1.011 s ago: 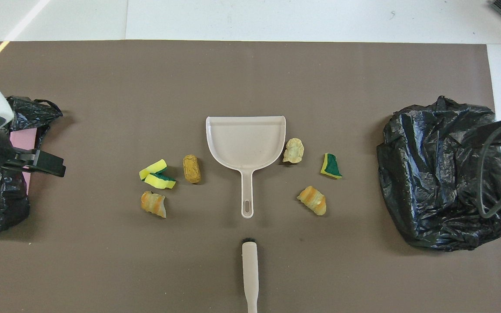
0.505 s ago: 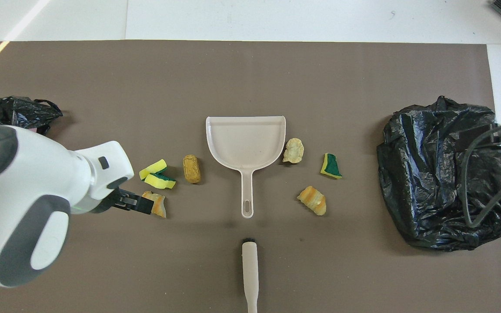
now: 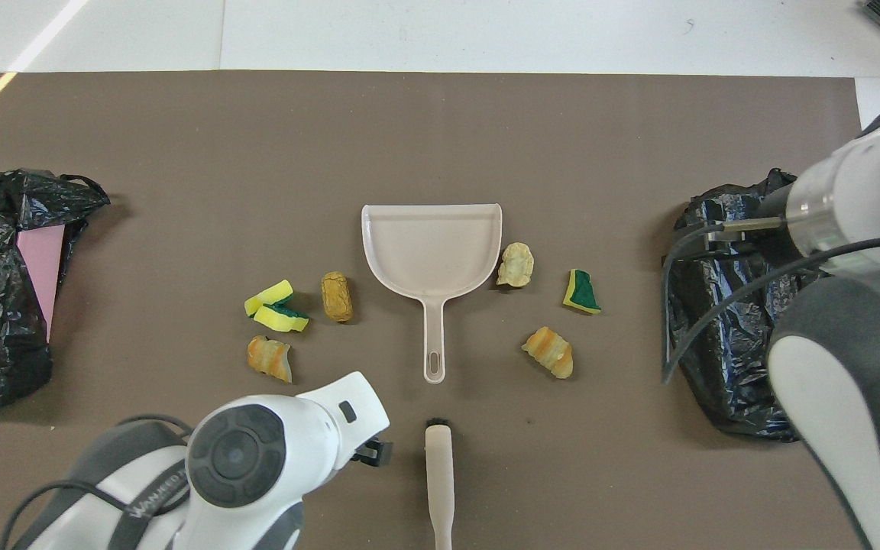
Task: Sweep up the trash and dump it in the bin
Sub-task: 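Grasp the beige dustpan handle with the right gripper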
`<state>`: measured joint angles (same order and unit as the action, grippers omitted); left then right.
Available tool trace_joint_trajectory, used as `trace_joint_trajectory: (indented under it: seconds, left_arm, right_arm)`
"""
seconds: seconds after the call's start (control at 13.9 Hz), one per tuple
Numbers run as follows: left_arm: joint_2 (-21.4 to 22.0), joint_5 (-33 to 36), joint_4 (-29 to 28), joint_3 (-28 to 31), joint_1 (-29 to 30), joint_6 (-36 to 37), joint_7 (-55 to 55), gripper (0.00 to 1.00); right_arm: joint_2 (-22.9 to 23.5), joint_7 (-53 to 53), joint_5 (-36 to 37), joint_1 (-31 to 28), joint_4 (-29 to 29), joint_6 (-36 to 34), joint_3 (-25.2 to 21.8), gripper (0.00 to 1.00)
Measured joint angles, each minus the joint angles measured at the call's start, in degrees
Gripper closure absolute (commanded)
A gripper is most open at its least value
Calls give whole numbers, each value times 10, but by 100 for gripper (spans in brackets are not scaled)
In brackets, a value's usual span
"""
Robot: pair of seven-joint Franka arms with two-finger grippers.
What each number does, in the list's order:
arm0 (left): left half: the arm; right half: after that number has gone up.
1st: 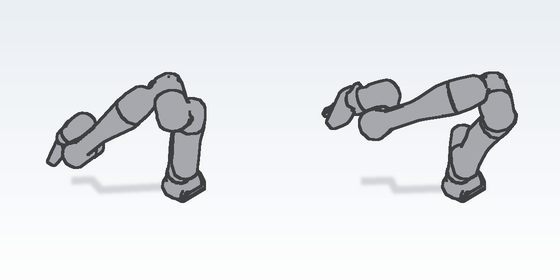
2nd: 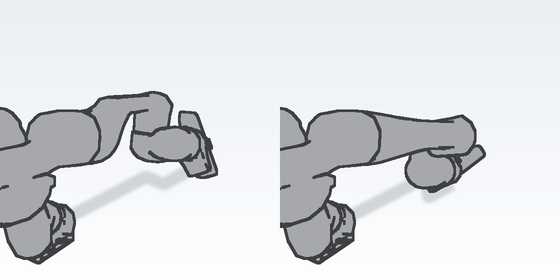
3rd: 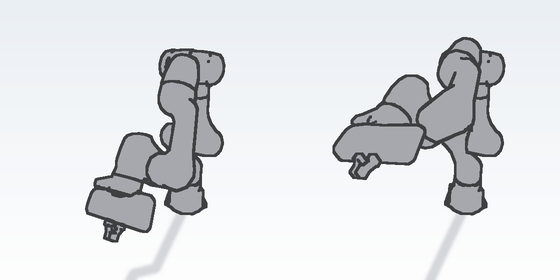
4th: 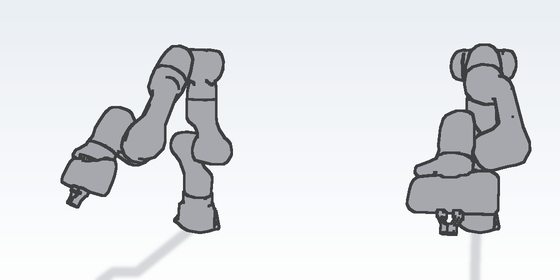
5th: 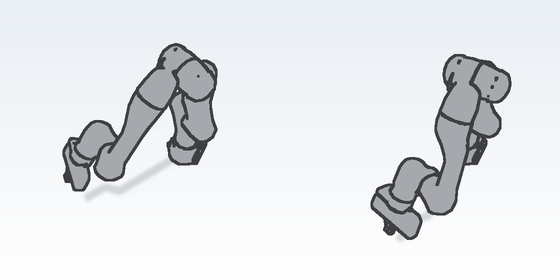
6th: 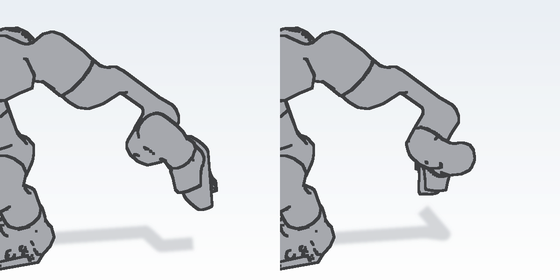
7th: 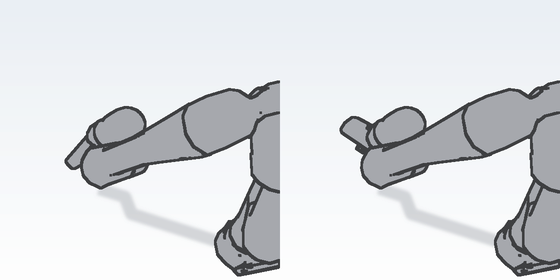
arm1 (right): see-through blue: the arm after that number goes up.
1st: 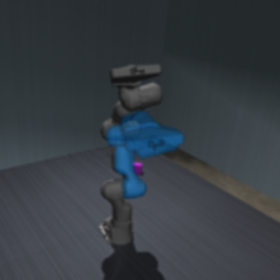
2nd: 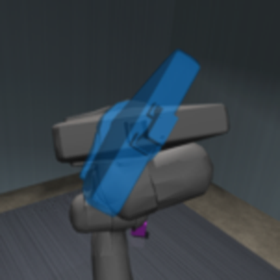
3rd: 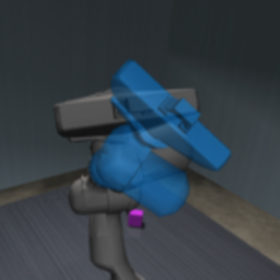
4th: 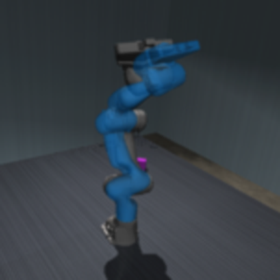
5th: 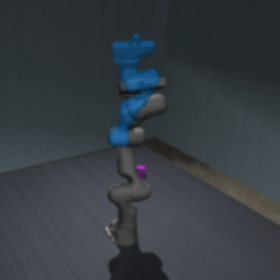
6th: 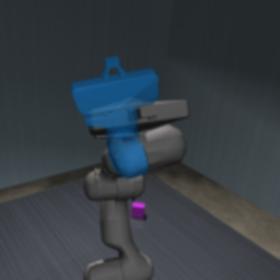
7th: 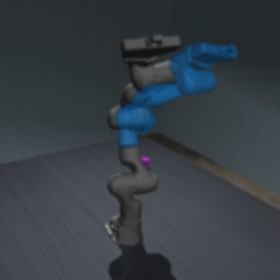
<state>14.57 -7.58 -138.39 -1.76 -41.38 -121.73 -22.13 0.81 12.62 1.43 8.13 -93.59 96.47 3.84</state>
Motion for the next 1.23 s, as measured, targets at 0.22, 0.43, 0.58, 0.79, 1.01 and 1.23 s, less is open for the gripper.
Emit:
trace_joint_trajectory:
  seconds: [0.22,0.43,0.58,0.79,1.01,1.23]
  left_arm:
    - [0,0,-38,-1,-105,-58,-120,0]
    - [-2,-1,-56,-1,-188,-99,-200,0]
    - [-3,-1,-72,-2,-231,-135,-255,0]
    - [-4,-1,-79,-4,-257,-146,-281,0]
    - [-9,-1,-81,-5,-257,-148,-282,0]
    - [-32,-1,-84,-5,-257,-175,-295,26]
  right_arm:
    - [36,57,0,57,-3,32,1,0]
    - [81,141,4,121,-1,72,1,0]
    - [115,171,6,151,2,93,1,0]
    - [155,197,7,175,6,128,1,0]
    - [183,225,7,210,7,148,1,0]
    - [211,258,7,246,5,168,1,0]
